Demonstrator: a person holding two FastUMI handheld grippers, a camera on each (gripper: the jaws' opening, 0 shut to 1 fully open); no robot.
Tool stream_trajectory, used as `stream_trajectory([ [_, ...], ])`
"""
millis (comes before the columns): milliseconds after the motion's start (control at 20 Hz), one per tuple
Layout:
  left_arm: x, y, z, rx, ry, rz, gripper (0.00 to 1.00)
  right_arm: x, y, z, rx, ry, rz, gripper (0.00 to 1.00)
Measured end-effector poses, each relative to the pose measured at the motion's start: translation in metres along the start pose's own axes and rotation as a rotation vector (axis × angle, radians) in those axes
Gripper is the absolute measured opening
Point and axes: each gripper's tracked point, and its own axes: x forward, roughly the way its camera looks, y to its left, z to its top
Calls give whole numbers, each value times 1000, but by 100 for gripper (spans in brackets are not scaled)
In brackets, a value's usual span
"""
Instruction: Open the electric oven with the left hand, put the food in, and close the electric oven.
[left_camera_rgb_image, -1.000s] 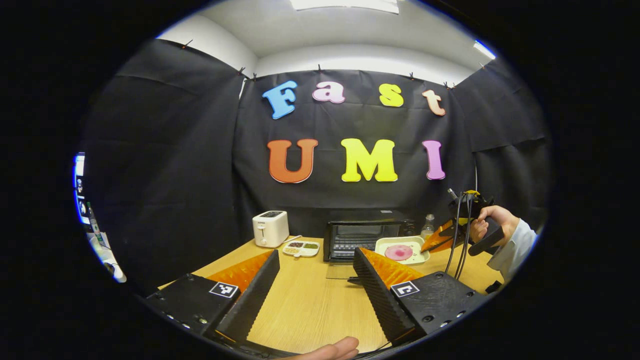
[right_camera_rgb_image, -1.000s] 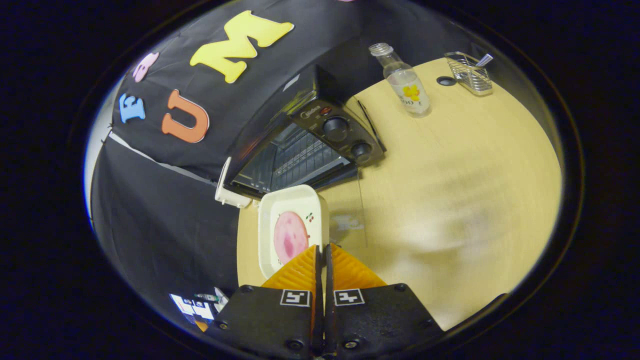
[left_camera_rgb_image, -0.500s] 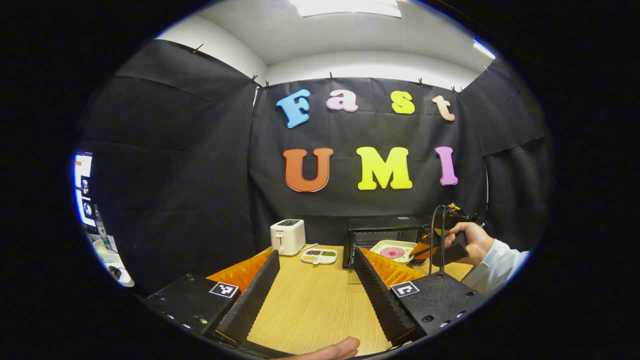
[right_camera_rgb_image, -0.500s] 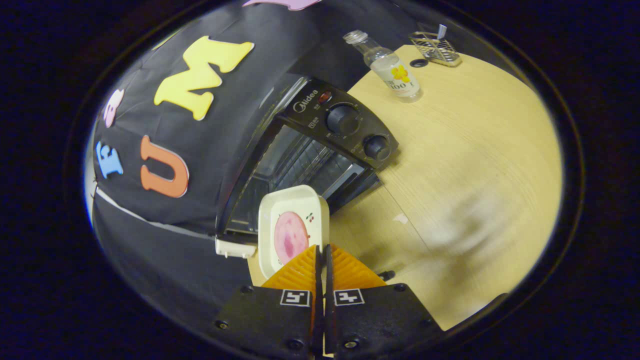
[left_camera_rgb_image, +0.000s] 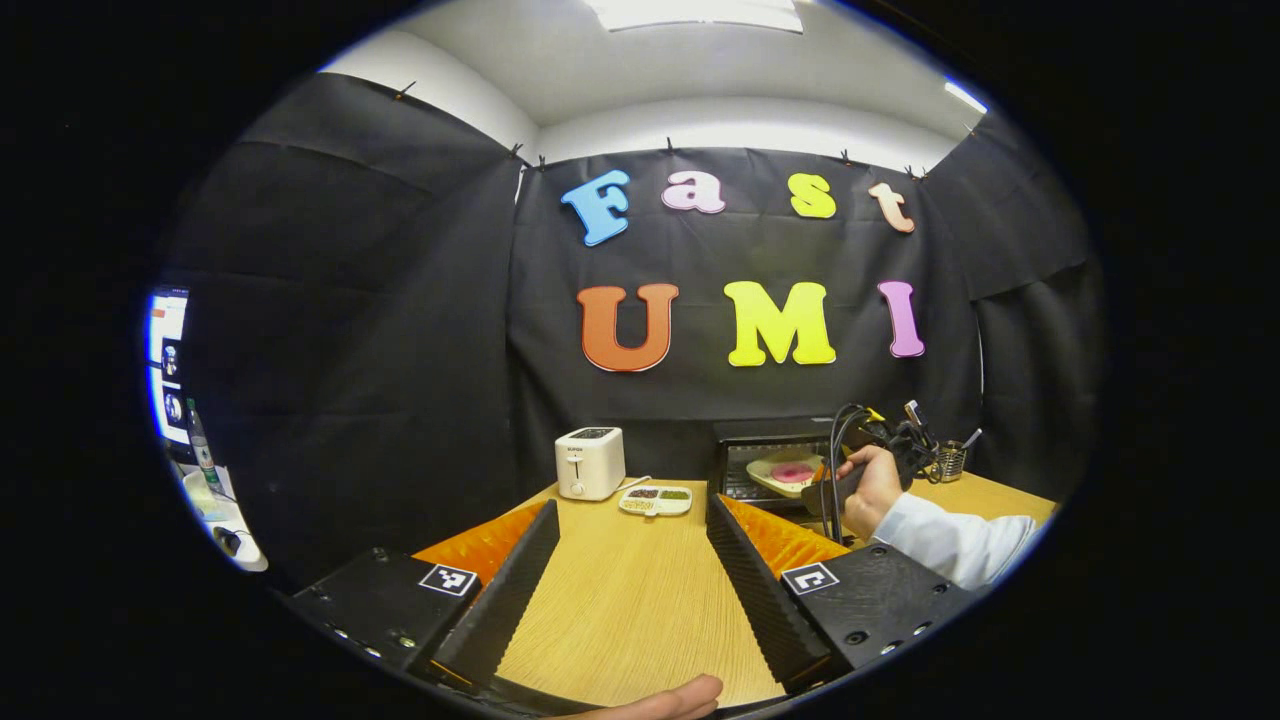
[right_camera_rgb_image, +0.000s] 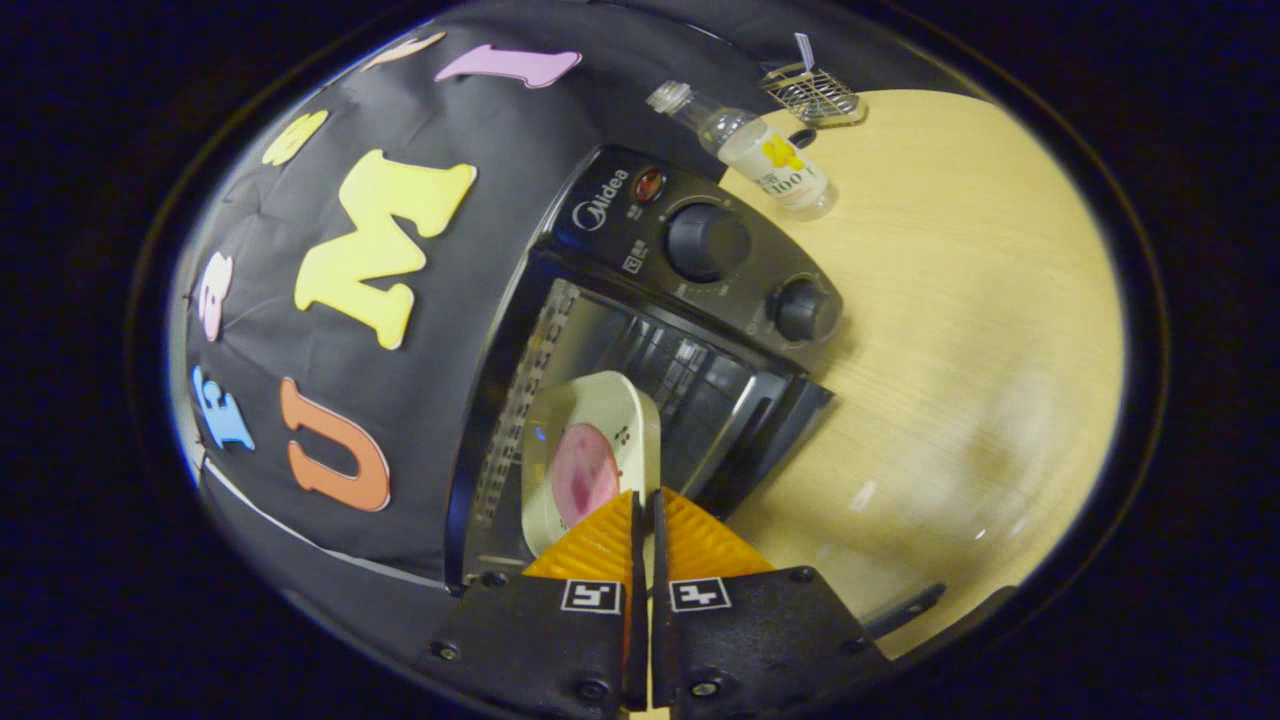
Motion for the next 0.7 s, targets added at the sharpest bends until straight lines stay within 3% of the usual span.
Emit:
stream_trajectory([
  [200, 5, 17, -10, 20, 4, 31, 95, 32, 2, 1, -37, -34, -14, 2],
  [300, 7, 20, -15, 11, 8, 31, 95, 44, -1, 1, -55, -49, -13, 5],
  [550, 9, 24, -26, 3, 31, 35, 95, 55, -2, 5, -76, -70, -1, 5],
  [600, 9, 24, -27, 4, 39, 37, 95, 55, 0, 5, -74, -71, 11, 12],
  [700, 9, 22, -30, 4, 51, 37, 95, 54, -3, 3, -98, -60, 11, 5],
])
